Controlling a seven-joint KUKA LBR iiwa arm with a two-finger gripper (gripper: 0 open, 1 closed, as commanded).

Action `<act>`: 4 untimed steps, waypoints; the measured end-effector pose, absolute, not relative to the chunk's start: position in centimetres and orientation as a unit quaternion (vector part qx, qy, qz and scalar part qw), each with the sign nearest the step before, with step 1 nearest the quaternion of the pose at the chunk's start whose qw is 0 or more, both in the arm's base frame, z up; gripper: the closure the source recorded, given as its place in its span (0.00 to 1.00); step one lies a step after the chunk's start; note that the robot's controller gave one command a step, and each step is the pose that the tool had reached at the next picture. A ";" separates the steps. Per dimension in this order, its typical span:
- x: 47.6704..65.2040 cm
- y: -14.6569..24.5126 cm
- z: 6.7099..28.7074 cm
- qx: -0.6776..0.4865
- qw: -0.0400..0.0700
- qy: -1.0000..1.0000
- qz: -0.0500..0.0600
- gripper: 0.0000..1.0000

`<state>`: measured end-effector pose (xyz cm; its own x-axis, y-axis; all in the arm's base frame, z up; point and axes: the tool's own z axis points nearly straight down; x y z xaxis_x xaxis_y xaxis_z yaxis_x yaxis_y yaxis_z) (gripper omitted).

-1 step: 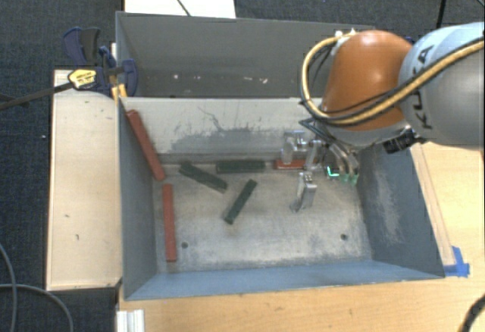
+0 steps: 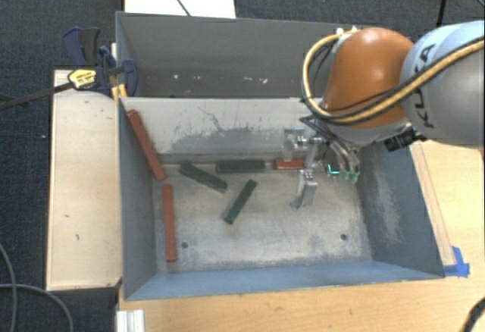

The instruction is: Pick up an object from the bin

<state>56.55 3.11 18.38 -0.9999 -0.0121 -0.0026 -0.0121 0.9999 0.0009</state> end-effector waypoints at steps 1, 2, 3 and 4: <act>57.1 5.2 16.1 -0.056 0.005 0.998 -0.001 0.00; 56.1 9.4 8.2 -0.168 0.003 0.986 0.000 0.00; 58.9 10.1 7.5 -0.148 0.001 0.989 0.001 1.00; 58.9 10.1 7.5 -0.148 0.001 0.989 0.001 1.00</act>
Offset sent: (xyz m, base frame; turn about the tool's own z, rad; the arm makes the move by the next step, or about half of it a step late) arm -0.0077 0.0670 -0.1076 -0.3300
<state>58.94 10.08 7.46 -0.9564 -0.2920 -0.0025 -0.2920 0.9564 0.0008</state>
